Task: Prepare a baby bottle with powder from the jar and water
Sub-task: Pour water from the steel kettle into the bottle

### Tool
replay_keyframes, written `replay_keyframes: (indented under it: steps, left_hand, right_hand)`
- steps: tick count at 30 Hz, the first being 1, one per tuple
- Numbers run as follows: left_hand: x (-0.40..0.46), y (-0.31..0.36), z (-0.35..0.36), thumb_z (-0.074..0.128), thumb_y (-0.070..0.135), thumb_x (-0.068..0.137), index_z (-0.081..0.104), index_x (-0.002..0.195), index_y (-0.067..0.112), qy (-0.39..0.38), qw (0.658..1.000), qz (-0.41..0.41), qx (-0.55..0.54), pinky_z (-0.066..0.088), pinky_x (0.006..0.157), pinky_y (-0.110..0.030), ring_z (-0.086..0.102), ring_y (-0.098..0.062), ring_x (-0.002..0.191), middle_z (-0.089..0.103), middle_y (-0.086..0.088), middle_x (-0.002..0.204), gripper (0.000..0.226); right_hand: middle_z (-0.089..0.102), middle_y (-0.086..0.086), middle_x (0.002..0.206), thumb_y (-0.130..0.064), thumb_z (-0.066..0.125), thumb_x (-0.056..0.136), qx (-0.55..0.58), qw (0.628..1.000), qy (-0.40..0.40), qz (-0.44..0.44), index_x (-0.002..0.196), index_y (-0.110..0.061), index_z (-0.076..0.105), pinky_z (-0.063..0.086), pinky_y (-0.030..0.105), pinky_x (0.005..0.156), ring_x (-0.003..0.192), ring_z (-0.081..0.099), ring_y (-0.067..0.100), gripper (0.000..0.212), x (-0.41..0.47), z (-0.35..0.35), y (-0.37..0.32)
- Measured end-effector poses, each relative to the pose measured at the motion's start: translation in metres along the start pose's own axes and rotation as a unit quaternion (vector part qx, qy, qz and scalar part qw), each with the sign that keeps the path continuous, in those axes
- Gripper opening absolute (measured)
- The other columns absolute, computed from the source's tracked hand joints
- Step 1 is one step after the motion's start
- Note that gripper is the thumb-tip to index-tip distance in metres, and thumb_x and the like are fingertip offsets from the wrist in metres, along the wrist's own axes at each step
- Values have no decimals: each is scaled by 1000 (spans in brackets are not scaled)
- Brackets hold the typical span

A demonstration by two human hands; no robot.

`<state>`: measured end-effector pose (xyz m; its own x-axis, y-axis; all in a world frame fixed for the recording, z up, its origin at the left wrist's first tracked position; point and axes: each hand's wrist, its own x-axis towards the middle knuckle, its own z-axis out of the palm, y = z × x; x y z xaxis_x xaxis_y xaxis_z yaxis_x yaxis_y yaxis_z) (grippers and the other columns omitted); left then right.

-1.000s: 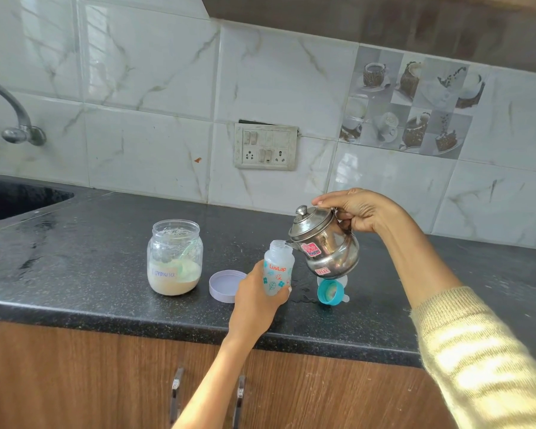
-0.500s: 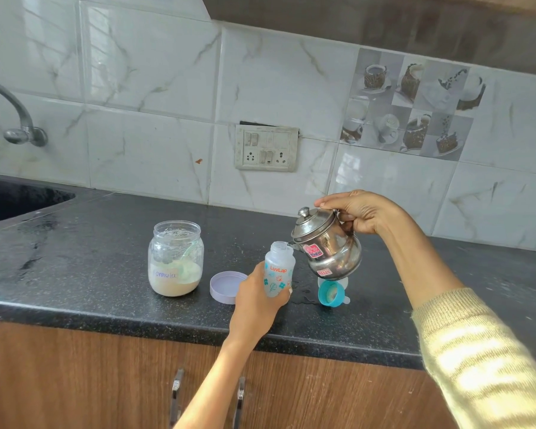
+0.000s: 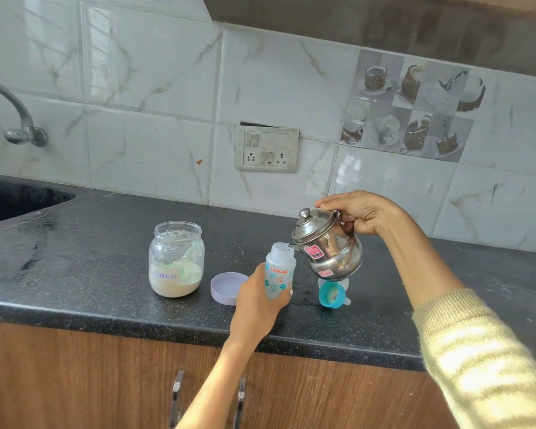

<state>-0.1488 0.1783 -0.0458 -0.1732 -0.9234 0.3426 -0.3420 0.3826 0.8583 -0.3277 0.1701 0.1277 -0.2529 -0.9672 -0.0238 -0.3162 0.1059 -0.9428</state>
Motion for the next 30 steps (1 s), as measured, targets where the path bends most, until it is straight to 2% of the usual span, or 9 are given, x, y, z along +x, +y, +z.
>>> replay_keyframes:
  steps: [5, 9, 17, 24, 30]
  left_hand:
    - [0, -1, 0, 70, 26, 81, 43, 129, 19, 3, 1000, 6, -6, 48, 90, -30, 52, -17, 118, 57, 3, 125, 55]
    - [0, -2, 0, 70, 27, 80, 44, 127, 20, 4, 1000, 6, -8, 50, 91, -34, 53, -16, 117, 58, 4, 123, 54]
    - [-1, -1, 0, 70, 27, 81, 42, 130, 19, 2, 1000, 4, -5, 48, 93, -32, 51, -17, 120, 56, 3, 127, 57]
    - [-1, 0, -1, 69, 26, 81, 41, 132, 19, -1, 1000, 1, -1, 46, 92, -30, 50, -16, 122, 55, 3, 130, 59]
    - [-2, 2, -1, 68, 26, 82, 38, 135, 18, -3, 1000, -4, 3, 45, 96, -31, 48, -17, 125, 52, 3, 133, 62]
  right_hand:
    - [54, 4, 69, -3, 65, 83, 0, 1000, -1, -2, 81, -12, 69, 36, 21, 52, 56, 29, 11, 10, 2, 0, 1]
    - [56, 4, 70, -3, 66, 82, 7, 1000, -2, -1, 80, -11, 70, 34, 23, 55, 57, 29, 12, 9, 2, -1, 2]
    - [57, 4, 70, -3, 65, 83, 7, 1000, -1, -1, 81, -11, 70, 33, 23, 57, 57, 28, 11, 10, 1, -1, 1]
    - [58, 5, 74, -3, 66, 82, 7, 1000, -1, 4, 81, -11, 70, 39, 23, 54, 59, 33, 12, 9, 1, -3, 2]
    - [55, 5, 71, -3, 64, 83, 7, 1000, 2, 1, 81, -11, 69, 33, 23, 56, 56, 28, 11, 10, -1, -2, 3]
